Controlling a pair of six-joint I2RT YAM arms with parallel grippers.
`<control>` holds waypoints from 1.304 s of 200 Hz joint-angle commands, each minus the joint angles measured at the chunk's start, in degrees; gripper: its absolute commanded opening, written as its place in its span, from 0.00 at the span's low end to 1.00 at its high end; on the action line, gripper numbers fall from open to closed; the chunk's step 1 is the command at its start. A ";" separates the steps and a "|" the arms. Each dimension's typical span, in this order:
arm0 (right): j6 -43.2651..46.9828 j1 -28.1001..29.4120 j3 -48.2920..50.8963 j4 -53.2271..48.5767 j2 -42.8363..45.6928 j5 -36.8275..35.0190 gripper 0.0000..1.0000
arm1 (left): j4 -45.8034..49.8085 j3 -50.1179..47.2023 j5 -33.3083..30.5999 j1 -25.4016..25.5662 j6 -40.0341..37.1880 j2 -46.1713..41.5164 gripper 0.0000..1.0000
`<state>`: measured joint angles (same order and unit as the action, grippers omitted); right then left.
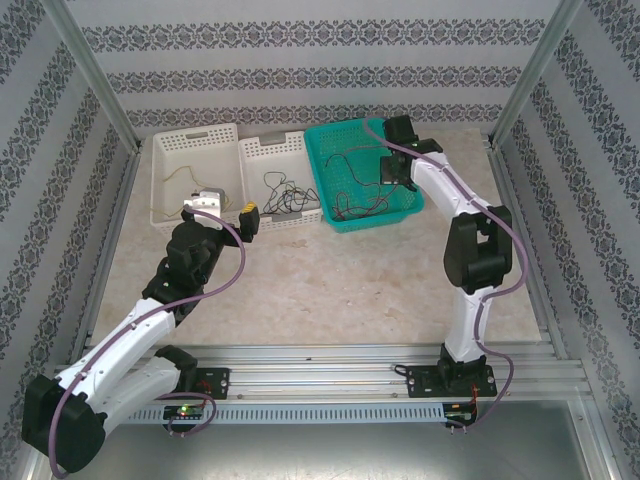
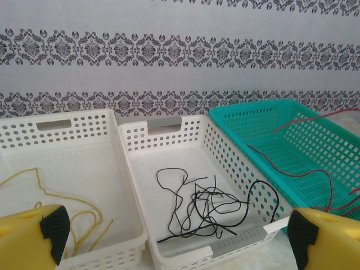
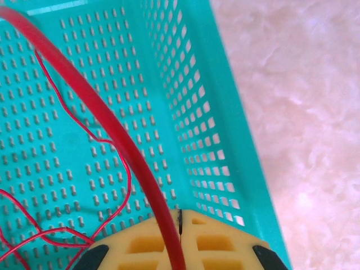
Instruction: Untangle the cables
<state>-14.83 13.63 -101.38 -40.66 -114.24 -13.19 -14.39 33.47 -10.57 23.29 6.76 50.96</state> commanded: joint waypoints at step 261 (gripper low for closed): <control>6.01 3.02 -4.78 -7.66 -5.76 -14.41 0.10 | -1.87 0.14 0.92 1.00 -0.87 0.46 1.00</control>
<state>-9.80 16.03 -104.27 -46.59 -119.11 -26.13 -14.39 33.47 -10.55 23.31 6.61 51.20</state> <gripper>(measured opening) 0.090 0.999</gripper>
